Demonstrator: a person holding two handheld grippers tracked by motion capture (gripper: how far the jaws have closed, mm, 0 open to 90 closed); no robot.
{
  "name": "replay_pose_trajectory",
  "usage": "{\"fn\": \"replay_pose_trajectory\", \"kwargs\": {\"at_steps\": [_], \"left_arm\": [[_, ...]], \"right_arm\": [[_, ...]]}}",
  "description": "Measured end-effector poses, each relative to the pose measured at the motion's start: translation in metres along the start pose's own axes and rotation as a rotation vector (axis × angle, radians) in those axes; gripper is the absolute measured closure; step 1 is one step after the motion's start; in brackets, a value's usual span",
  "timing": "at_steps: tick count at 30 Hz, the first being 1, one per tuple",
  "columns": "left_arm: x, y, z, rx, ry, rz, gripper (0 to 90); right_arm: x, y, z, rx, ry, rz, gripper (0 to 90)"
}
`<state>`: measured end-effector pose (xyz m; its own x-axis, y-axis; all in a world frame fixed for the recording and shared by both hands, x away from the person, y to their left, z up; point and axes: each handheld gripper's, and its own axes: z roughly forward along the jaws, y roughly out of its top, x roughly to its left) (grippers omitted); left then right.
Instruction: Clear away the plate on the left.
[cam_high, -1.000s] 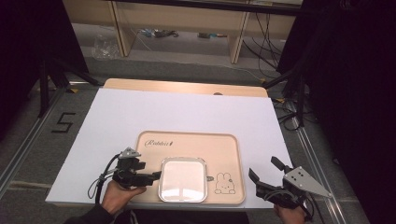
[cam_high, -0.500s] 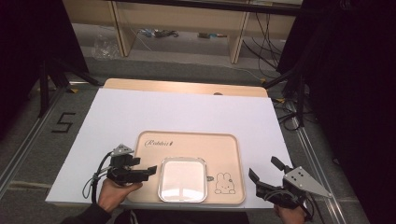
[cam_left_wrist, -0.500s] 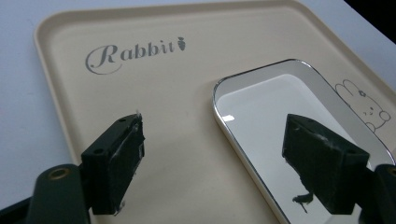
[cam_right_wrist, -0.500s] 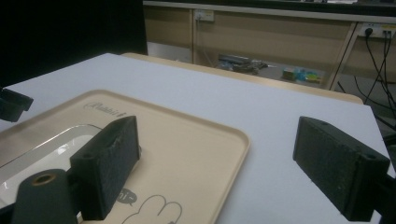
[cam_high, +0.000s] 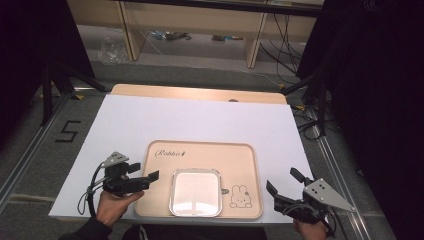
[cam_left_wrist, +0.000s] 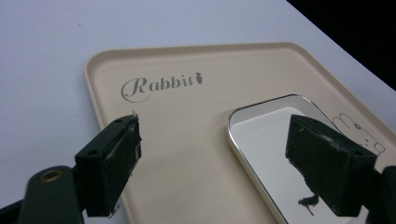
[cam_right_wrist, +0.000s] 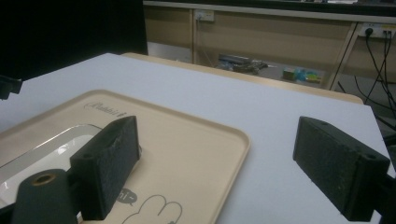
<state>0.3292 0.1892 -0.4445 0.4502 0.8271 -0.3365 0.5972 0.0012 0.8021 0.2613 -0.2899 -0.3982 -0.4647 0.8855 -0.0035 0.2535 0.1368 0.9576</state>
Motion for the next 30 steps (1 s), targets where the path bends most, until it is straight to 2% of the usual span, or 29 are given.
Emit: {"fn": "replay_pose_trajectory", "kwargs": {"at_steps": [14,20,25,26,30], "left_arm": [[0.01,-0.003,-0.024,-0.08,0.032,-0.003,17.4],[0.011,-0.004,-0.032,-0.114,0.03,0.004,17.4],[0.011,-0.006,-0.035,-0.122,0.031,0.003,17.4],[0.011,-0.006,-0.036,-0.12,0.045,0.011,17.4],[0.011,-0.007,-0.04,-0.132,0.058,0.014,17.4]], "right_arm": [[0.001,0.0,0.0,0.004,0.002,0.005,15.2],[0.0,0.0,0.0,0.0,0.001,0.0,15.2],[0.001,0.0,0.0,0.004,0.003,0.004,15.2],[0.001,0.0,0.0,0.003,0.003,0.004,15.2],[0.001,0.0,0.0,0.008,0.006,0.004,15.2]]}}
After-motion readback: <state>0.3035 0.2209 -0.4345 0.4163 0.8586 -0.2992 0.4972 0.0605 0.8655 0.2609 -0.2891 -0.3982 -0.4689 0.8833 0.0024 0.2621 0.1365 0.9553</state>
